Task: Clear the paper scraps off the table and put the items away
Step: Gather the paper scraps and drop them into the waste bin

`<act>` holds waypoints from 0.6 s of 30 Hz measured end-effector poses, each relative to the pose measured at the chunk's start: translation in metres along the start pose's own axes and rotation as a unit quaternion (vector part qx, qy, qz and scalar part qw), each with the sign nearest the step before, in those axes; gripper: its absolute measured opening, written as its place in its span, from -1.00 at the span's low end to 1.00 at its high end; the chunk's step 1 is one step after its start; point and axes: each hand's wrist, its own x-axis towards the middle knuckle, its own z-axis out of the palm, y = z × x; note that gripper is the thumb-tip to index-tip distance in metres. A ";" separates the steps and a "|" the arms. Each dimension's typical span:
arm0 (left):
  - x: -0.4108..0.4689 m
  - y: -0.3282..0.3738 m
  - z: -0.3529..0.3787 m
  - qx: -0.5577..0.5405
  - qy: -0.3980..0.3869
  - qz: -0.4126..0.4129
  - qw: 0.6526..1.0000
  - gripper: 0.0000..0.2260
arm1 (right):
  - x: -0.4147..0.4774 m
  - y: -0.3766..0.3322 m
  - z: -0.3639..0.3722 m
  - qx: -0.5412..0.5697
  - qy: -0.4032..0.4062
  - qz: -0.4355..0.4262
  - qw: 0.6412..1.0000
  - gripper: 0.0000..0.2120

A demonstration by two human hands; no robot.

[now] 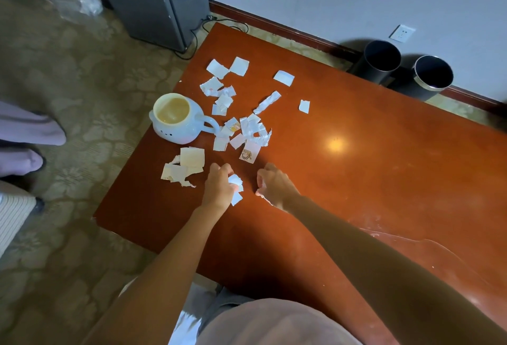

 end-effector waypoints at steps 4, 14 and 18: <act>0.012 0.003 -0.008 -0.049 -0.008 -0.009 0.999 -0.68 | 0.014 0.002 -0.018 0.069 0.023 0.043 0.996 -0.88; 0.056 0.023 -0.018 -0.253 0.105 -0.095 0.957 -0.55 | 0.059 -0.023 -0.043 0.130 0.085 0.014 0.988 -0.70; 0.058 0.023 -0.012 -0.253 0.106 -0.105 0.956 -0.45 | 0.065 -0.016 -0.042 0.024 0.108 -0.020 0.994 -0.44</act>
